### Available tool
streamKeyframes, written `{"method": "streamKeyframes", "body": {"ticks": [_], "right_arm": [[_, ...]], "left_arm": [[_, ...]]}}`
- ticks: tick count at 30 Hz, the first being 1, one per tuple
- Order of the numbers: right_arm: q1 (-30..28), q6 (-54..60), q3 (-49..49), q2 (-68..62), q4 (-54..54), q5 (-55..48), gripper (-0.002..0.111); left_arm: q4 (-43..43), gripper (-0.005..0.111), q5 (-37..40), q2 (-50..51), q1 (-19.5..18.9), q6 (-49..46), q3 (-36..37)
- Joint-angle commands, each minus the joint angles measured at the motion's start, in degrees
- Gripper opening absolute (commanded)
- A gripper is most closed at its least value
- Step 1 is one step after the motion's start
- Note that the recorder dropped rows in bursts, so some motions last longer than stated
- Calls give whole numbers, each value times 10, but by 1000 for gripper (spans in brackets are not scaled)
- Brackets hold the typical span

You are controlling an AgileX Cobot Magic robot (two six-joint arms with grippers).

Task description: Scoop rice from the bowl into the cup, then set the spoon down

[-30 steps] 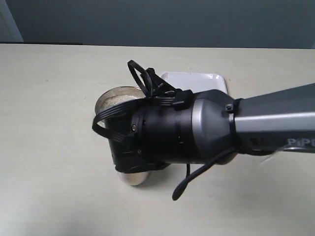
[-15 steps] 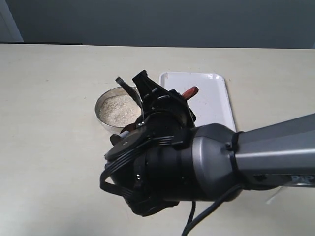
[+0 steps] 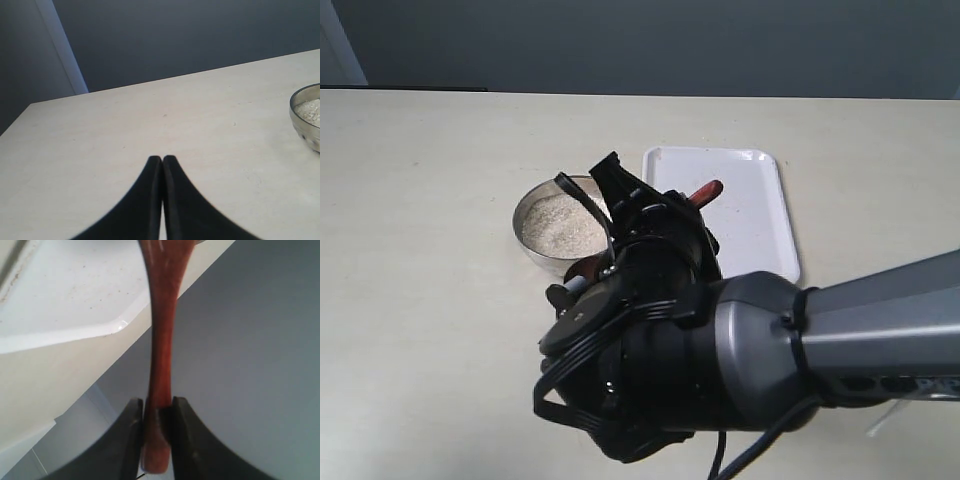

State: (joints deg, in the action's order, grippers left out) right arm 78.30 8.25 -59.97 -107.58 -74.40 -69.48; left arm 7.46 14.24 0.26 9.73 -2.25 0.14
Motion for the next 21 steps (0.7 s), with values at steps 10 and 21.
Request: {"method": "streamKeyframes", "body": {"ticks": [10,21], "right_arm": [[1,-17,3,1,-22,-5,-1],[-1,-19,3,1,-42,-5,-1]], "left_arm": [[1,1,-6,-3,2,2,-1],[1,1,-6,-3,2,2,-1]]}}
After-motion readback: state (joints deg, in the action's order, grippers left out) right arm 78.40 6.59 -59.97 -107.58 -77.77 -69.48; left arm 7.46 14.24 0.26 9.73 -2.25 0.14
